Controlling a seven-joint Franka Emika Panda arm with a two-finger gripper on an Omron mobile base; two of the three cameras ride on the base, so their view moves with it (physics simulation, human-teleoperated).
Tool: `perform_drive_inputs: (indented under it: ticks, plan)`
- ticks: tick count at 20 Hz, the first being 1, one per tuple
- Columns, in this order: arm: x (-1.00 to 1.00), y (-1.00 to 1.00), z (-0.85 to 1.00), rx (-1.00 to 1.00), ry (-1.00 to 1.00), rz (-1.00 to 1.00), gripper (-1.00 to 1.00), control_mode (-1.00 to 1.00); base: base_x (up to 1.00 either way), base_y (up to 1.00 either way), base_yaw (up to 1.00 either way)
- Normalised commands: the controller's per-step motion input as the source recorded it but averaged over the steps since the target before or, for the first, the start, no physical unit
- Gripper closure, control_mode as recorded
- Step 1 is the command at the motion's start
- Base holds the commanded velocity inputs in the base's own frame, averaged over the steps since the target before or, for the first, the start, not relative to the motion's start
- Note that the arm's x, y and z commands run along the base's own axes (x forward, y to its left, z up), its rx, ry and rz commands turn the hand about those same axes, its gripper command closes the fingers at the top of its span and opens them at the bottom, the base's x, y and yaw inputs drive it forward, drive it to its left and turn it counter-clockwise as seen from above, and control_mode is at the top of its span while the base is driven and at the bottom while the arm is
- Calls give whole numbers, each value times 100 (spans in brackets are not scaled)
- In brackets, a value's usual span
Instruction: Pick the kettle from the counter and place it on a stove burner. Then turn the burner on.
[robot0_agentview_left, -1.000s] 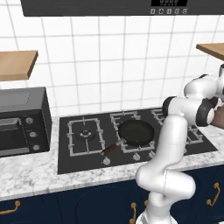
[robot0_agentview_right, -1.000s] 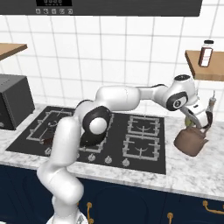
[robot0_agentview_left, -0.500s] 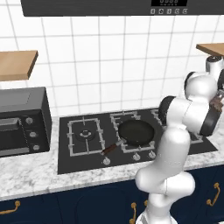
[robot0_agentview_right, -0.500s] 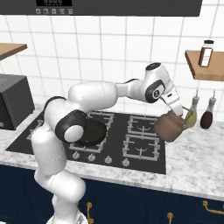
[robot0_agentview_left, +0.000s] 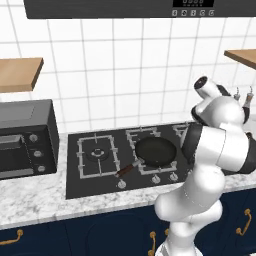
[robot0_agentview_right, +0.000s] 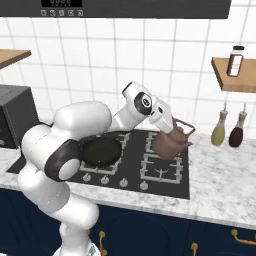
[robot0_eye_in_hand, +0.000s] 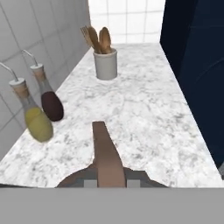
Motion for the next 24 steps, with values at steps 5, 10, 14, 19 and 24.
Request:
perform_drive_inputs:
  ticks: [5,10,14,19,24]
  plan:
    - [15,7,-25,-15,15,-1,100,-100,0,0,0]
    - [34,5,-41,-31,9,-23,100,-100,0,0,0]
    - [39,11,-36,-26,17,-20,100,-100,0,0,0]
    - [12,15,-29,-13,19,0,100,-100,0,0,0]
    - [-11,10,-13,-2,10,0,100,-100,0,0,0]
